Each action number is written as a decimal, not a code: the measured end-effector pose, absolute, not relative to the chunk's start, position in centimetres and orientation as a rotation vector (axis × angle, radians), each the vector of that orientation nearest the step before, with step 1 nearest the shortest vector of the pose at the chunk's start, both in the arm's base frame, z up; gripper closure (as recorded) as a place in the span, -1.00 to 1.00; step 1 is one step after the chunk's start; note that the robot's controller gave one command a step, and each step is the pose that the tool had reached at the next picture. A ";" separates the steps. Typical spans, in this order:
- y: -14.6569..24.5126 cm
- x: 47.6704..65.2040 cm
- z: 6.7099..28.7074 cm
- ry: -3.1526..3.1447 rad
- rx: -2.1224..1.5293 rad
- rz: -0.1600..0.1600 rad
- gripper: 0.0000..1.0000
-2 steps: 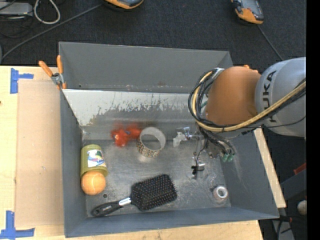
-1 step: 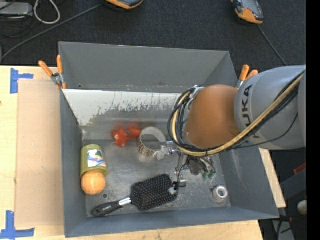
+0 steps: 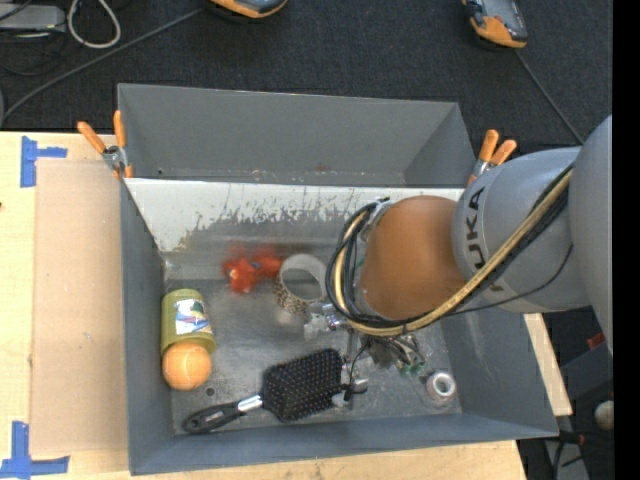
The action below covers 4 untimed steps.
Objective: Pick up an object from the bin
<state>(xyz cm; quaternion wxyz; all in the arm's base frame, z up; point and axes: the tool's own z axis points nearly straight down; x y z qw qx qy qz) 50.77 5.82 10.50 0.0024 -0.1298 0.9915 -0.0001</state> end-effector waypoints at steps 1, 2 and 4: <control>6.5 50.6 8.8 3.049 -0.720 0.001 -1.00; 6.8 50.2 7.4 3.048 -0.705 0.001 1.00; 6.5 49.8 13.3 3.054 -0.710 0.002 1.00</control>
Offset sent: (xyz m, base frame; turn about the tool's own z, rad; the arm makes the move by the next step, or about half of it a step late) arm -0.0094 0.0076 -0.0350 -0.1954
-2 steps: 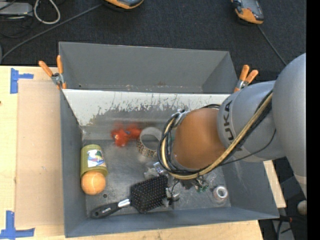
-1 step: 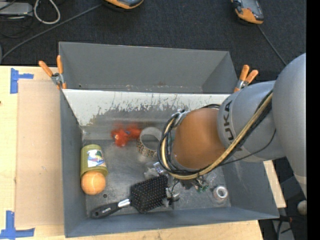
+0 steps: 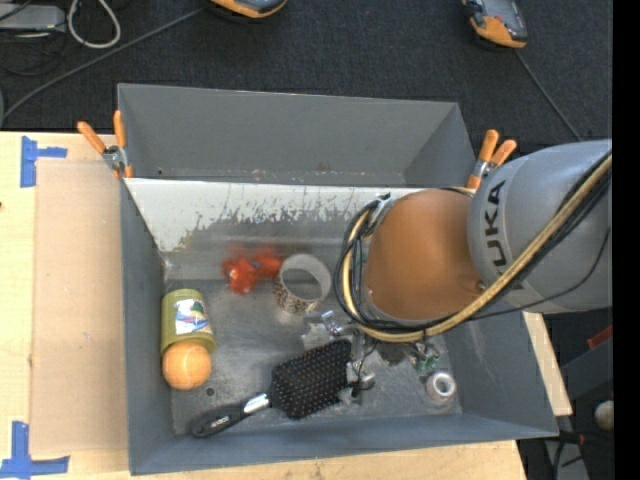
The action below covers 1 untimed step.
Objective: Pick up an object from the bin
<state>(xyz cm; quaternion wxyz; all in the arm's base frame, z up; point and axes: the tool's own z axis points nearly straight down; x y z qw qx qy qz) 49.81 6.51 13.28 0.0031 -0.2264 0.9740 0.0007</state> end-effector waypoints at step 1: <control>6.6 49.9 21.4 3.045 -0.751 0.003 1.00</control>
Offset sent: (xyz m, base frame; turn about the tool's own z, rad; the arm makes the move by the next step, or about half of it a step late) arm 0.0070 -0.0008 -0.0146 -0.0100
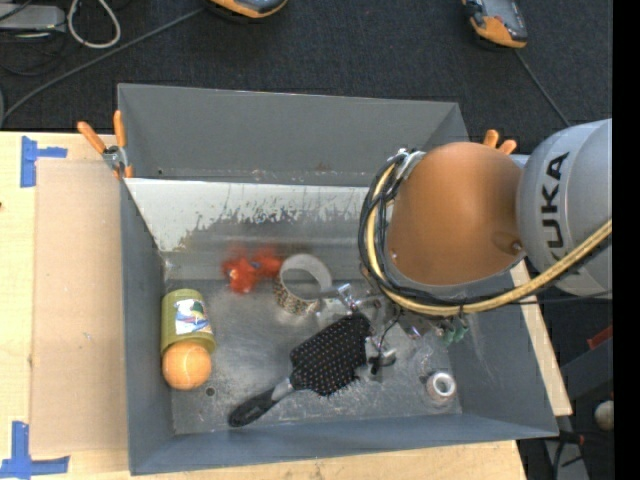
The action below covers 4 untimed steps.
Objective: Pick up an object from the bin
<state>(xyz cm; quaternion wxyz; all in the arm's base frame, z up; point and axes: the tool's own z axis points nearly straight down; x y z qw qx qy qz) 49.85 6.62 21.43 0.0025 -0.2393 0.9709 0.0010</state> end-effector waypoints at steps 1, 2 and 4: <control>6.4 50.5 16.7 3.039 -0.731 0.001 1.00; 5.3 51.4 11.5 2.980 -0.892 -0.001 1.00; 5.2 50.9 11.4 2.997 -0.821 -0.004 1.00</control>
Offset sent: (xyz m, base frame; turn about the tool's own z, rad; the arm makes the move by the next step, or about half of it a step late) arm 0.0158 -0.0172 -0.1067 -0.1110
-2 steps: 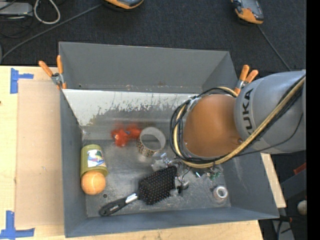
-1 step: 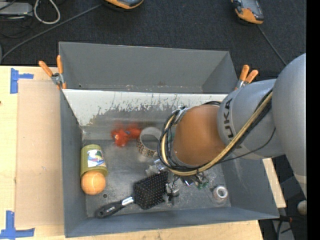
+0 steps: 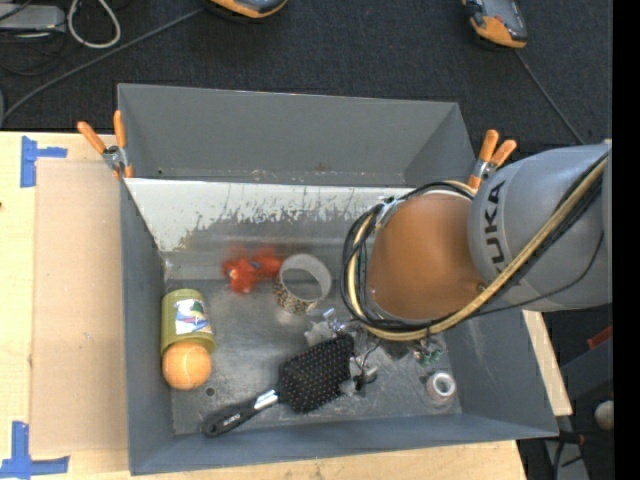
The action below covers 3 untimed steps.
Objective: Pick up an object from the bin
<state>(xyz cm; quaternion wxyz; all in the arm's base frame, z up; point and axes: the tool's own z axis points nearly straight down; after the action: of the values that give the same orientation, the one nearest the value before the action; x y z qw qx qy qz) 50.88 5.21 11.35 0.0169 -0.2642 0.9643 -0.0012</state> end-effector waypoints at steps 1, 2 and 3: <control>5.2 50.9 11.4 2.997 -0.822 -0.004 1.00; 4.7 50.7 13.2 2.985 -0.852 -0.002 1.00; 6.0 49.8 15.5 2.980 -0.859 -0.002 1.00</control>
Offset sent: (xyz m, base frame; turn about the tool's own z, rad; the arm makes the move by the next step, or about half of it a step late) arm -0.0029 -0.0068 0.0220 -0.0284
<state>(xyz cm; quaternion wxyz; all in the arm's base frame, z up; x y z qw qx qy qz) 49.79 6.00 15.55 0.0201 -0.2769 0.9607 -0.0005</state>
